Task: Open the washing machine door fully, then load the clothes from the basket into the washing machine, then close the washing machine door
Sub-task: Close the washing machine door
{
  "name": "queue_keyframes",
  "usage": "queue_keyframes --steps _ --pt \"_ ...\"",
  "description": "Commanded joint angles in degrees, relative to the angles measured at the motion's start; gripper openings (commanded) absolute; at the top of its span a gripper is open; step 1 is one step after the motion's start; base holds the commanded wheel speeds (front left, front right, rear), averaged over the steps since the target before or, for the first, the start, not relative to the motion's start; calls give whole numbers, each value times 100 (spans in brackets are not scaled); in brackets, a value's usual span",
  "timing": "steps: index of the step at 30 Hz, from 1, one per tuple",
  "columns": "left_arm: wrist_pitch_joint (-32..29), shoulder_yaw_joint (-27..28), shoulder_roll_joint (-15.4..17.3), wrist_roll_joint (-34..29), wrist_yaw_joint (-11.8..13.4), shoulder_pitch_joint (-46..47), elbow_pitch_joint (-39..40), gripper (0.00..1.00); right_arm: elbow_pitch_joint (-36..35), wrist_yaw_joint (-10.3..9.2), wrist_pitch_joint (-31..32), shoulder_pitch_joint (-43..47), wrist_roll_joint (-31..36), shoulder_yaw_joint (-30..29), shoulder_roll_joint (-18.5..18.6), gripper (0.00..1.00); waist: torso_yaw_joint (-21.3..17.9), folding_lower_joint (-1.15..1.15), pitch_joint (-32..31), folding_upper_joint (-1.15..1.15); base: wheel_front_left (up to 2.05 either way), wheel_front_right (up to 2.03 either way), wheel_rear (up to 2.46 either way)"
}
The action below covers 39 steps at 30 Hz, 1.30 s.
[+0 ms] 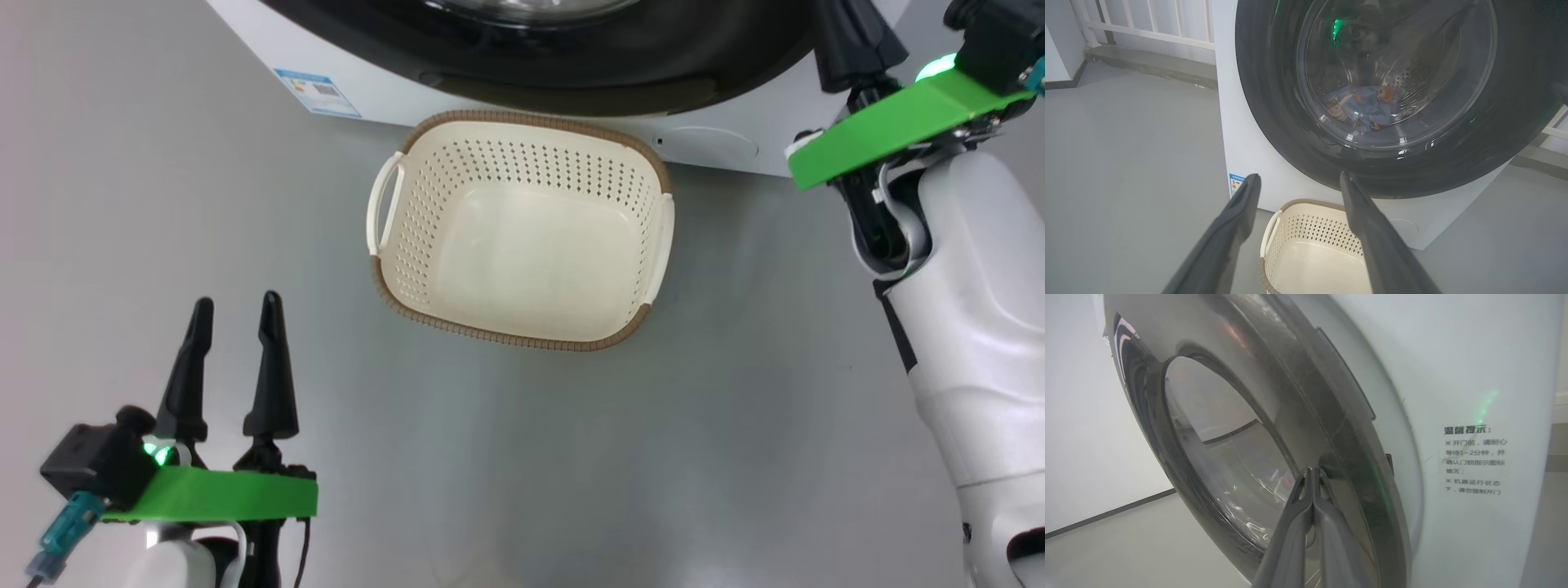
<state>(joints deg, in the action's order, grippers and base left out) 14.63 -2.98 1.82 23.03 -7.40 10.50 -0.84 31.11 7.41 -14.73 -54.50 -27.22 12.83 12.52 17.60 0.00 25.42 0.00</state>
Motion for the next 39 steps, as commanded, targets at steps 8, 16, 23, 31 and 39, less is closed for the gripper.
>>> queue_keyframes --steps 8,16,23,31,39 --pt "37 152 106 58 -9 235 234 100 -35 8 -27 -482 217 -266 -121 0 89 0 210 0 0 0 0" --pt "37 69 106 34 -9 287 199 100 32 8 -27 -632 373 -310 -144 0 82 0 251 0 0 0 0" --pt "37 92 106 -61 -9 207 35 100 -85 8 -27 -187 359 200 -145 1 -21 0 54 0 0 0 0" --pt "37 327 106 -320 -9 133 -399 100 -349 8 -27 741 269 683 -48 100 -284 0 -341 0 0 0 0" --pt "37 493 278 -356 -9 75 -776 100 -455 8 -27 1686 251 653 1 100 -624 0 -801 0 0 0 0"
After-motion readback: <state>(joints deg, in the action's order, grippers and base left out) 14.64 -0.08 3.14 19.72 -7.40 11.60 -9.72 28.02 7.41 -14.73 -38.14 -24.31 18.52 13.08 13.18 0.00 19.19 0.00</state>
